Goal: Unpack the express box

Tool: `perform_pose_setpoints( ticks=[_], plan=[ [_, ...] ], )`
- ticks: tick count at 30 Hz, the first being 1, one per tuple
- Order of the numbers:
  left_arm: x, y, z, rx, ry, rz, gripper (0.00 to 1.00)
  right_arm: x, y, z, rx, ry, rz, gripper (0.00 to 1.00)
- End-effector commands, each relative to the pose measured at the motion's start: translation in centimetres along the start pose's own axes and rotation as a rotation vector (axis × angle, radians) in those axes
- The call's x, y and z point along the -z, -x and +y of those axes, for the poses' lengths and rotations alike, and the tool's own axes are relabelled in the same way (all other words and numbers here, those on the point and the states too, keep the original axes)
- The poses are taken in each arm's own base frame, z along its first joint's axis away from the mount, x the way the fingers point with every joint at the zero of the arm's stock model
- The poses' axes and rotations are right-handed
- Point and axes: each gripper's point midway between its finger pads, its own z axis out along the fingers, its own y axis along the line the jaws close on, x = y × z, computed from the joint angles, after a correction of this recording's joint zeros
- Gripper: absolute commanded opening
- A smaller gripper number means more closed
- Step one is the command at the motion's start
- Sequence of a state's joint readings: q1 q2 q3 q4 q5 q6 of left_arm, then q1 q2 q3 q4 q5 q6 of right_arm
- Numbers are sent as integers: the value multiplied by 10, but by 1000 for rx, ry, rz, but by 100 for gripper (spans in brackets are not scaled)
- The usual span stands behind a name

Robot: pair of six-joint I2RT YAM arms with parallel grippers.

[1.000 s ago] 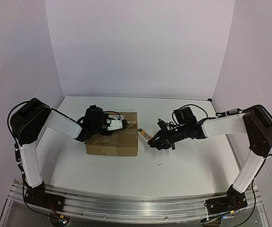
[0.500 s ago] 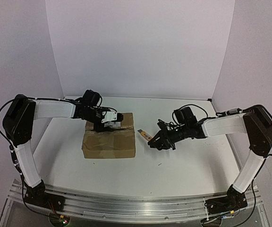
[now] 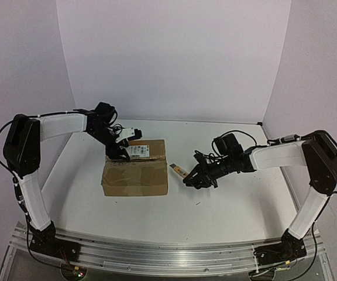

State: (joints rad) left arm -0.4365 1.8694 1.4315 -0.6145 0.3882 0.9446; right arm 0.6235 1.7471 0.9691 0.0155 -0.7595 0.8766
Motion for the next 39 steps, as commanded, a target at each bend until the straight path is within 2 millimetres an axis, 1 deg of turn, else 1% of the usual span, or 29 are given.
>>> perform_pose_setpoints(
  ticks=[1, 3, 5, 7, 9, 11, 12, 15, 18, 21, 23, 24, 25, 27, 28, 31, 34, 35, 37, 39],
  plan=[
    [26, -32, 96, 225, 195, 25, 66, 22, -17, 20, 130, -117, -25, 0],
    [31, -39, 122, 278, 229, 14, 65, 28, -33, 25, 203, -174, -3, 0],
    [24, -47, 137, 285, 252, 37, 64, 31, -52, 25, 252, -211, 26, 0],
    [11, -57, 147, 282, 268, 71, 63, 32, -73, 23, 284, -232, 60, 0],
    [1, -64, 155, 281, 279, 83, 62, 26, -101, 16, 318, -256, 131, 0],
    [-12, -70, 160, 286, 275, 89, 62, 18, -122, 5, 326, -278, 195, 0],
    [-14, -71, 163, 288, 277, 86, 61, 13, -129, -3, 321, -295, 224, 0],
    [-24, -71, 164, 291, 256, 75, 61, -5, -131, -13, 324, -324, 279, 0],
    [-29, -76, 152, 273, 215, 83, 60, -22, -116, -18, 364, -352, 285, 0],
    [-28, -82, 128, 226, 161, 94, 60, -37, -92, -14, 395, -372, 250, 0],
    [-27, -88, 107, 198, 121, 99, 59, -42, -67, -12, 391, -403, 190, 0],
    [-24, -87, 96, 179, 102, 95, 59, -43, -55, -15, 375, -426, 158, 0],
    [-21, -87, 84, 158, 80, 92, 58, -42, -39, -19, 357, -450, 115, 0],
    [-19, -90, 55, 130, 26, 98, 58, -38, -9, -16, 328, -449, 37, 0],
    [-16, -86, 42, 103, 4, 94, 57, -37, 5, -12, 332, -450, 1, 0],
    [-16, -80, -7, 20, -72, 94, 56, -35, 42, 0, 368, -446, -69, 0],
    [-18, -66, -56, -78, -129, 75, 56, -42, 77, 8, 410, -439, -106, 0],
    [-20, -61, -73, -106, -152, 67, 56, -44, 86, 15, 423, -426, -118, 0],
    [-19, -46, -97, -147, -186, 34, 56, -56, 100, 19, 444, -410, -118, 0],
    [-16, -32, -114, -169, -208, 0, 56, -63, 112, 19, 457, -413, -128, 0]
  ],
)
